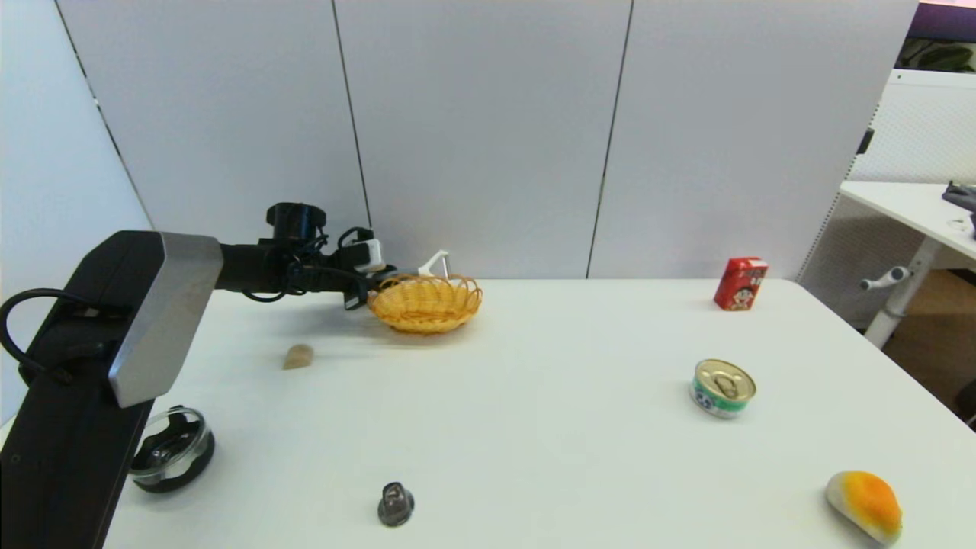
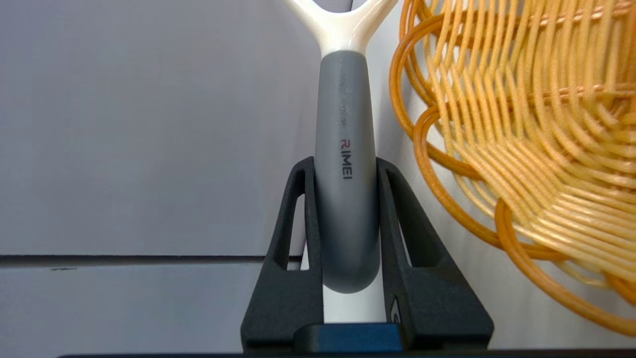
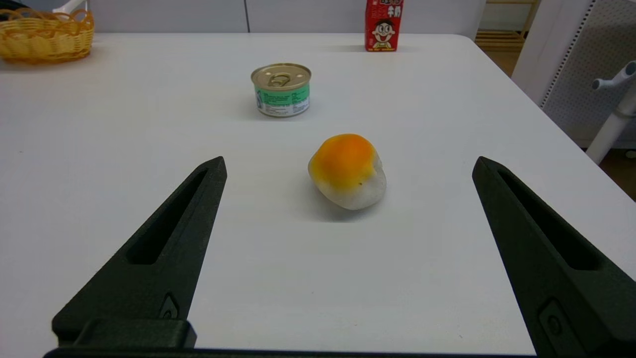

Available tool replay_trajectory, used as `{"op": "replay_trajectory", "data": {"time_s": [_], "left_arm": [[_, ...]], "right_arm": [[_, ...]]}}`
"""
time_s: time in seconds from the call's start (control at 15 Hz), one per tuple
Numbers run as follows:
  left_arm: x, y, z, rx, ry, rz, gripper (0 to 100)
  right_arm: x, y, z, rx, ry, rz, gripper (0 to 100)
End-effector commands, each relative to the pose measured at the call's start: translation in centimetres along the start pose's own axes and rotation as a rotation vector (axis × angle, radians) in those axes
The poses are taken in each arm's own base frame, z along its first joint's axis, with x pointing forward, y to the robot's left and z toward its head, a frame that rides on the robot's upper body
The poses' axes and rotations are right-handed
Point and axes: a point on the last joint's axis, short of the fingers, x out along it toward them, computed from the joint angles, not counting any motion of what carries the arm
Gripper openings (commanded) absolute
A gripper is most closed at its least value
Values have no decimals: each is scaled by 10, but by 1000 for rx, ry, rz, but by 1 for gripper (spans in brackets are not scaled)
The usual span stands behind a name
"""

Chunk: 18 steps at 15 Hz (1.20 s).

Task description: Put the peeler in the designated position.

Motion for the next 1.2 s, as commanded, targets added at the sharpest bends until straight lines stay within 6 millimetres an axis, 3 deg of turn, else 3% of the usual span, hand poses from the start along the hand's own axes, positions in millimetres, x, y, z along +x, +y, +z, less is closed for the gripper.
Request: {"op": "replay_trajectory", "data": {"time_s": [0.07,0.33,0.6,0.8,1.2], "left_arm": [[0,0,0,9,-6,-1,100],[-3,3,3,16,-7,7,100],[-20,15,6,34,5,39,100],[-43,30,16,51,12,79,100],[-94,45,57,77,35,95,100]], "right_arm": [[0,0,0,-1,1,0,100],[0,0,0,-1,1,0,100],[0,0,0,-1,1,0,100],[0,0,0,-1,1,0,100],[0,0,0,-1,1,0,100]]}}
